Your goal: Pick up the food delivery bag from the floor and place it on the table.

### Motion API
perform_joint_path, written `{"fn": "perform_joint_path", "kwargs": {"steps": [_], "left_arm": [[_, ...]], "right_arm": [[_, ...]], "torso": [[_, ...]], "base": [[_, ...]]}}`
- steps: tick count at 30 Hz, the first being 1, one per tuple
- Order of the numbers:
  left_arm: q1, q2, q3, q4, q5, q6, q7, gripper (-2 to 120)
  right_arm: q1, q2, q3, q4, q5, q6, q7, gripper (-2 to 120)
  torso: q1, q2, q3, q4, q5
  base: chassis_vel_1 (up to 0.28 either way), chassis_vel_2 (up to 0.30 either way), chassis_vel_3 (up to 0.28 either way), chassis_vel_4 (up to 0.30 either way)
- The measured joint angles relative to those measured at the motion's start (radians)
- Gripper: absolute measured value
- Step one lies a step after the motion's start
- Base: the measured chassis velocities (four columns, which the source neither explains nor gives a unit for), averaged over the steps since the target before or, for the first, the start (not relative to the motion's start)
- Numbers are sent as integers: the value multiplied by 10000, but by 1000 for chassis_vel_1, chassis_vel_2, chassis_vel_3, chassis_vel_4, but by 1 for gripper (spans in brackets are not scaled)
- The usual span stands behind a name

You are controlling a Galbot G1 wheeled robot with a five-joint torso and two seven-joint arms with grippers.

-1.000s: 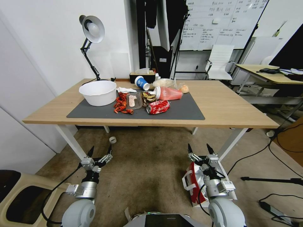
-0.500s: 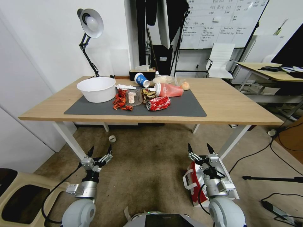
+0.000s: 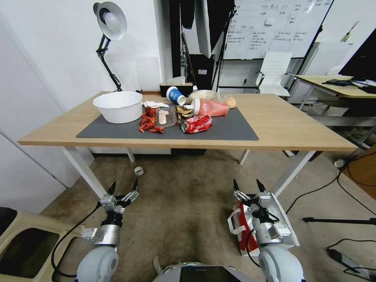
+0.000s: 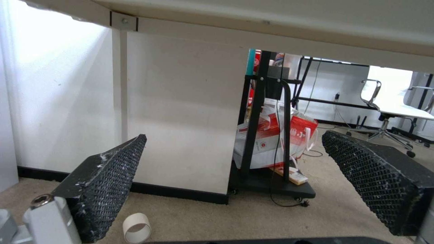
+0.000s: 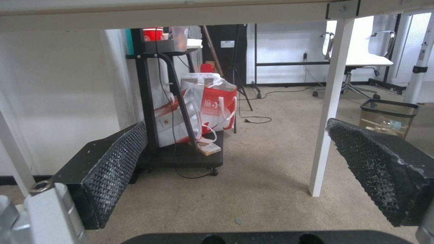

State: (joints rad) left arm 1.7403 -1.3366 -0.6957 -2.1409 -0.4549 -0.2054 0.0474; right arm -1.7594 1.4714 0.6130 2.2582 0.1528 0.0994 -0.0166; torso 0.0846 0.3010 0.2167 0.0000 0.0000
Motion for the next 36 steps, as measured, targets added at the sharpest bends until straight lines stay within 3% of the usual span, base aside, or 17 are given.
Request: {"fn": "perform_joint_path", "kwargs": {"steps": [22, 36], "left_arm": [[37, -3, 10, 70, 30, -118, 71, 100], [-17, -9, 59, 221, 30, -252, 108, 100]], "right_arm": [[-17, 5, 41, 46, 73, 70, 43, 100], [13, -23, 35, -31, 115, 174, 148, 100]], "torso": [[-220, -792, -572, 0, 0], [-352, -1423, -1072, 0, 0]], "base": [[0, 0, 0, 0], [0, 0, 0, 0]]}}
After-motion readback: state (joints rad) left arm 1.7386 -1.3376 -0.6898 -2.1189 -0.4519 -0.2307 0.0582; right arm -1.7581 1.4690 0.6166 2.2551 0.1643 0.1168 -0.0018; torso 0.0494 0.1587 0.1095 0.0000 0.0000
